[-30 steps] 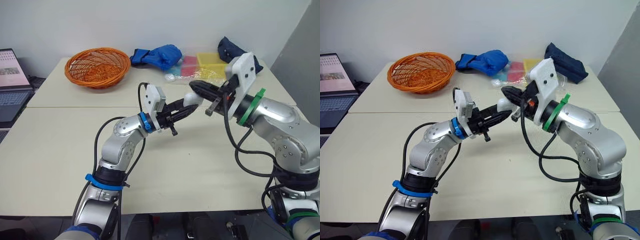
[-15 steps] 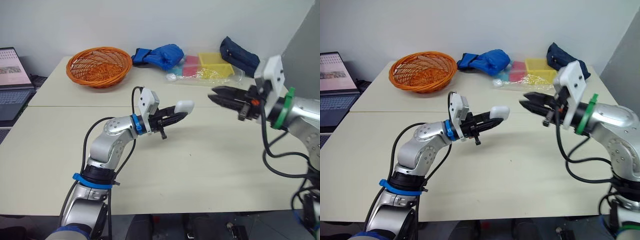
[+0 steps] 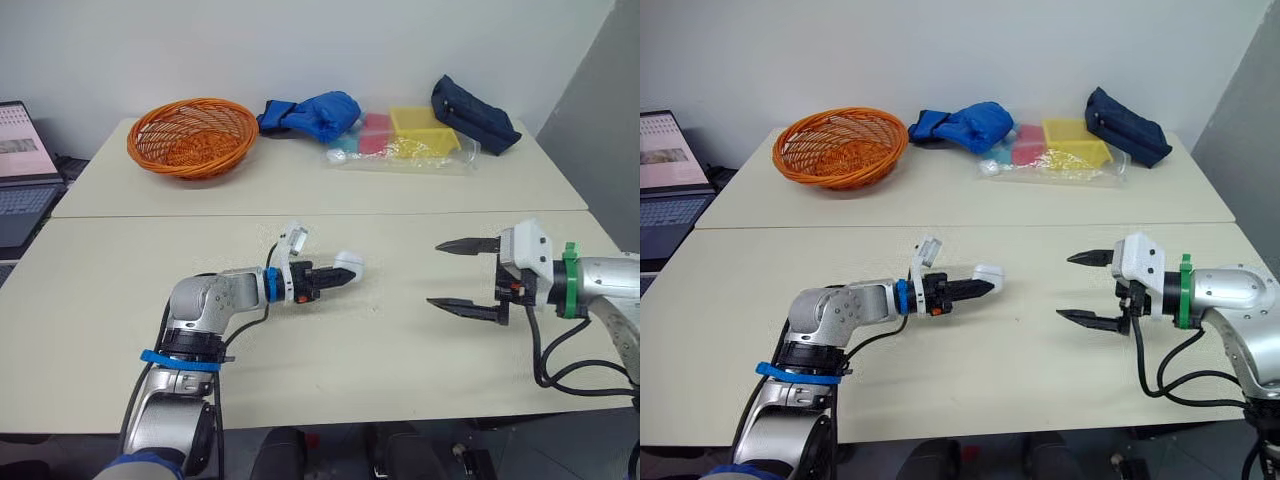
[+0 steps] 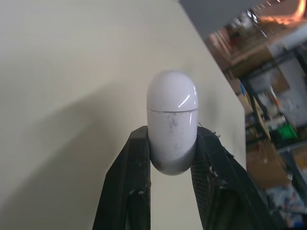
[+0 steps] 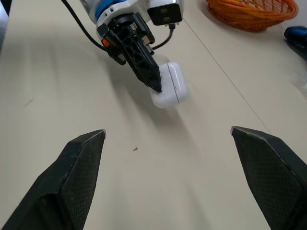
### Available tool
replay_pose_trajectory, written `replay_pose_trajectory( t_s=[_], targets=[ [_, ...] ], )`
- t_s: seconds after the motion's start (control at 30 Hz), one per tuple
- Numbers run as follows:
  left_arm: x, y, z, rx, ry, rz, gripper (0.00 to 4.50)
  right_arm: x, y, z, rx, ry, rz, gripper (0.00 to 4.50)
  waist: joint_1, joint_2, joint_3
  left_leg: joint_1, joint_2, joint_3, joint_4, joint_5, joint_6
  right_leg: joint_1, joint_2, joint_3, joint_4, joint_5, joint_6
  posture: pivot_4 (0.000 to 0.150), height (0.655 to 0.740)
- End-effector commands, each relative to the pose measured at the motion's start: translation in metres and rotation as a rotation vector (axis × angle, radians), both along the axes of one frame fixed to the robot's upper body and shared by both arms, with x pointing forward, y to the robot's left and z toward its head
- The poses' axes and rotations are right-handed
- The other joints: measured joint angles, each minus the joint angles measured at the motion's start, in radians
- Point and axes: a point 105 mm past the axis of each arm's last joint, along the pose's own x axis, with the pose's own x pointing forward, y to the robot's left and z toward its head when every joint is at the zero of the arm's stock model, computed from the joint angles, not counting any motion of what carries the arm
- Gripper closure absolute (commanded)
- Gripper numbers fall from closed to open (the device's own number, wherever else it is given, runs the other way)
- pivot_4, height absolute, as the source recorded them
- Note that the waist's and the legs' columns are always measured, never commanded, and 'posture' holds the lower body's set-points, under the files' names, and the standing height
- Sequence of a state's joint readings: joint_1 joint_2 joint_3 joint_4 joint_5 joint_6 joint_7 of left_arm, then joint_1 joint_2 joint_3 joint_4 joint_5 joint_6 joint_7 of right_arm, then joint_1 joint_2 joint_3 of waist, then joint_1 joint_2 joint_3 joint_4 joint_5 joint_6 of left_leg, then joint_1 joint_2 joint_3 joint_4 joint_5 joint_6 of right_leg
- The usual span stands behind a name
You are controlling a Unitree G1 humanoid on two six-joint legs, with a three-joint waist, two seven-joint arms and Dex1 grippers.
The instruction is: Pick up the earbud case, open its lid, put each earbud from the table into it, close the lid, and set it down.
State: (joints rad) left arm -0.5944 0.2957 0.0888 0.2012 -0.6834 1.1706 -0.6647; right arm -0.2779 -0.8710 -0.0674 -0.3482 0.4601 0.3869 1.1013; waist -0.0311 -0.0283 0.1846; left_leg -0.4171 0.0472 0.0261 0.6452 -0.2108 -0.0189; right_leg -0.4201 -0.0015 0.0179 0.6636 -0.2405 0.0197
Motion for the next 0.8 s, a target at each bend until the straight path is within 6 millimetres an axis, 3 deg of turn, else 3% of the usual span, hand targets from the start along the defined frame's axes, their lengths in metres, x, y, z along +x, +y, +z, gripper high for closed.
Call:
replay_pose_trajectory(
  t_s=[0.03,0.1,0.3,0.4,0.5,0.57,0.63,0.8],
  targets=[
    [-0.003,0.006,-0.009,0.008,0.075,0.049,3.75,-0.003,0.001,0.006,0.014,-0.024,0.004,0.06,0.0,0.0,0.0,0.0,0.0,0.0,0.0,0.0,0.0,0.0,0.0,0.0,0.0,0.0,0.0,0.15,0.74],
    [-0.008,0.009,-0.016,0.025,0.095,0.047,3.75,-0.003,0.0,0.007,0.019,-0.024,-0.005,0.06,-0.001,0.0,0.0,0.0,0.0,0.001,0.0,0.0,0.0,0.0,0.0,0.0,0.0,0.0,0.0,0.15,0.74],
    [-0.004,0.021,-0.005,0.014,0.079,0.075,1.82,0.004,-0.001,0.009,0.021,-0.041,-0.015,0.0,-0.002,0.0,0.0,0.002,0.0,0.0,0.0,0.0,0.0,0.0,0.0,0.0,0.002,0.0,-0.001,0.15,0.74],
    [-0.002,0.039,0.0,0.051,0.063,0.107,0.87,0.008,-0.004,0.006,0.014,-0.045,-0.016,0.0,-0.003,0.0,0.0,0.003,0.0,0.0,0.0,0.0,0.0,0.0,0.0,0.0,0.002,0.001,-0.001,0.15,0.74],
    [-0.01,0.071,0.007,0.182,-0.06,0.089,0.01,0.012,-0.011,0.0,-0.009,-0.051,-0.023,0.0,-0.006,0.0,0.0,0.003,0.0,0.0,-0.001,0.0,0.0,0.0,0.001,0.001,0.001,0.001,-0.002,0.15,0.74],
    [-0.018,0.106,0.016,0.273,-0.128,0.086,0.01,0.016,-0.022,-0.003,-0.019,-0.051,-0.043,0.0,-0.011,0.0,0.0,0.003,0.001,0.001,-0.002,0.0,0.0,-0.001,0.001,0.002,0.001,0.0,-0.002,0.15,0.74],
    [-0.019,0.127,0.027,0.296,-0.19,0.108,0.01,0.019,-0.029,-0.006,-0.019,-0.048,-0.052,0.0,-0.01,0.0,0.0,0.002,0.001,0.001,-0.004,0.0,0.0,-0.002,0.001,0.001,0.001,-0.001,-0.004,0.15,0.74],
    [-0.007,0.143,0.07,0.381,-0.559,0.116,0.01,0.023,-0.038,-0.011,0.008,-0.022,-0.065,0.0,0.023,0.0,0.0,0.0,0.001,0.001,-0.001,0.0,0.0,-0.001,-0.002,-0.001,0.0,-0.004,-0.009,0.15,0.74]
  ],
)
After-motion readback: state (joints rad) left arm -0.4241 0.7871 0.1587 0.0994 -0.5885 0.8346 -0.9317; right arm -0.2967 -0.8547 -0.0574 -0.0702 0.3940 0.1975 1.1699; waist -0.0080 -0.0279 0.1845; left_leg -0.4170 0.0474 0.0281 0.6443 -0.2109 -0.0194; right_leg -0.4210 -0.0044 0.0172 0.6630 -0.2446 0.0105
